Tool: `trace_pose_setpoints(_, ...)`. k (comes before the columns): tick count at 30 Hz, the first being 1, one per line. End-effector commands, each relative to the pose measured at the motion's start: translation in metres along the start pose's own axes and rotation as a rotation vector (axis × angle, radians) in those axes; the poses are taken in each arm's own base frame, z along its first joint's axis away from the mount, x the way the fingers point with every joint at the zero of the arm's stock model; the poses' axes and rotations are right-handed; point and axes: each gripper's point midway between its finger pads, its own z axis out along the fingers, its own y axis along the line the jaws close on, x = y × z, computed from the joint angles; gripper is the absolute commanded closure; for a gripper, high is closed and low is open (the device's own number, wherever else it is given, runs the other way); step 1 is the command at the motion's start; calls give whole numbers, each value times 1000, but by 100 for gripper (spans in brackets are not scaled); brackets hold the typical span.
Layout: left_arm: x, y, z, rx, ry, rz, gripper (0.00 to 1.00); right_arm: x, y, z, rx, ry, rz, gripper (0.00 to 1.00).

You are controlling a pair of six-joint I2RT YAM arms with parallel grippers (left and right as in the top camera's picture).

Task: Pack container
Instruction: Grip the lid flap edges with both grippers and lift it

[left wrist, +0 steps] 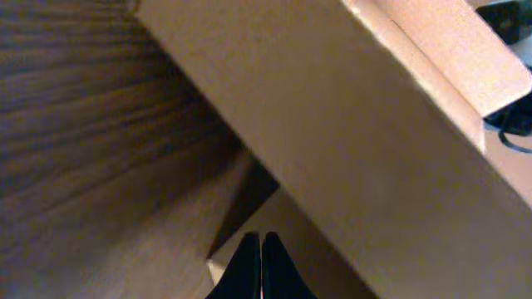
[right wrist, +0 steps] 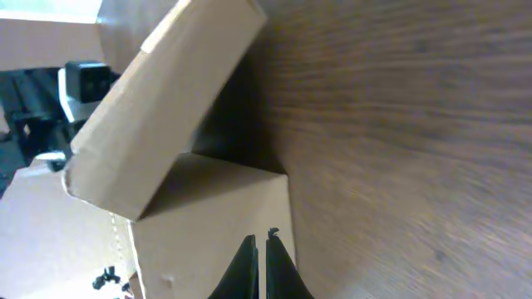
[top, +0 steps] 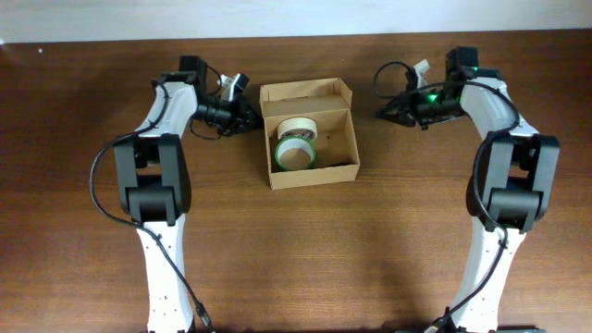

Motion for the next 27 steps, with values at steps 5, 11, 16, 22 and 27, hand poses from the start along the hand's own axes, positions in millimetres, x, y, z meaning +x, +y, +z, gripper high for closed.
trace_pose_setpoints(5, -9, 10, 25, 51, -14, -24, 98, 4, 14, 20, -41, 24, -64, 96)
trace_pose_setpoints(11, -53, -26, 14, 225, -148, 114, 98, -1, 21, 27, -49, 10, -115, 96)
trace_pose_setpoints(16, -82, -57, -2, 341, -219, 164, 98, -5, 25, 30, -56, 1, -84, 96)
trace_pose_setpoints(22, -101, -84, -18, 406, -271, 235, 98, -26, 36, 28, -98, -66, -78, 96)
trace_pose_setpoints(27, -109, -95, -26, 412, -294, 281, 98, -43, 81, 18, -311, -101, -197, 96)
